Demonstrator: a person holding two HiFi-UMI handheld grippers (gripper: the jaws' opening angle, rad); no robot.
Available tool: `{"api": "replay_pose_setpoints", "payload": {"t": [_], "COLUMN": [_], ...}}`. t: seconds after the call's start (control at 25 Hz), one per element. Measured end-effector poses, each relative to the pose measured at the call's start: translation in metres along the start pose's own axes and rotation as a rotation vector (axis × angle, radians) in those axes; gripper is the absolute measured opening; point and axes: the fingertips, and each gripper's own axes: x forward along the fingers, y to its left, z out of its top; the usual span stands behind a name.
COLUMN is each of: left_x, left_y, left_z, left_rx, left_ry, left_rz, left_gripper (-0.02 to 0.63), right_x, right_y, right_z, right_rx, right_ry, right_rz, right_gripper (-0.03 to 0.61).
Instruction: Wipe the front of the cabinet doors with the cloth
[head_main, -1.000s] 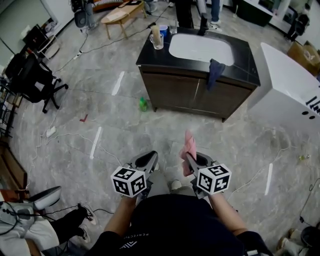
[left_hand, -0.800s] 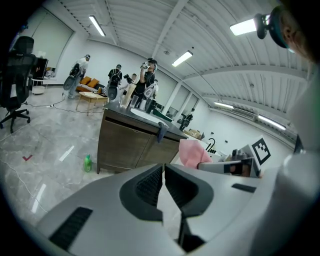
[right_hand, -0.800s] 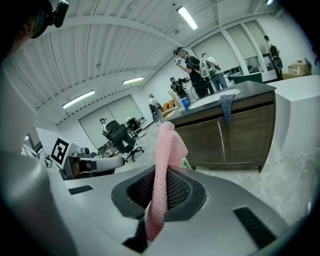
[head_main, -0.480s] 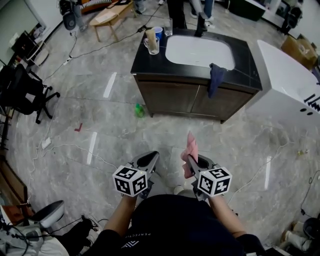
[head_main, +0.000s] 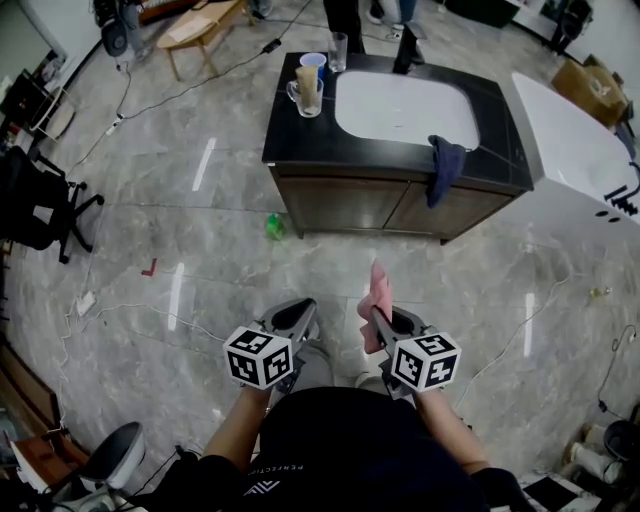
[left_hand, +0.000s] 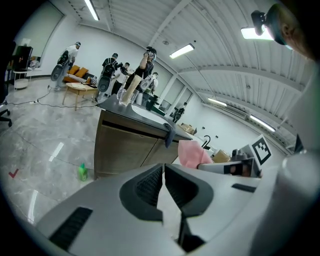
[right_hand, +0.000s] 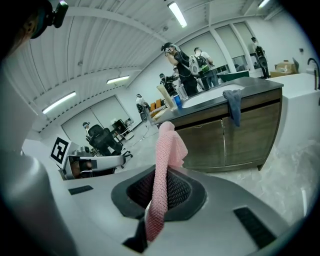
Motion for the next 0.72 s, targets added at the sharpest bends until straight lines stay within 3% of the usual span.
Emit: {"api": "replay_pose_setpoints", "payload": {"t": [0.72], "left_x": [0.015], "left_y": [0.088], "left_z": [0.030], "left_rx": [-0.031], "left_ry": [0.068], "left_rz": [-0.115], "left_gripper": [0.020], "right_x": [0.104], "right_y": [0.039], "right_z": [0.018], "right_rx": [0.010], "right_ry": [0.075], "right_rz": [-0.049], "right_gripper": [0.041]}}
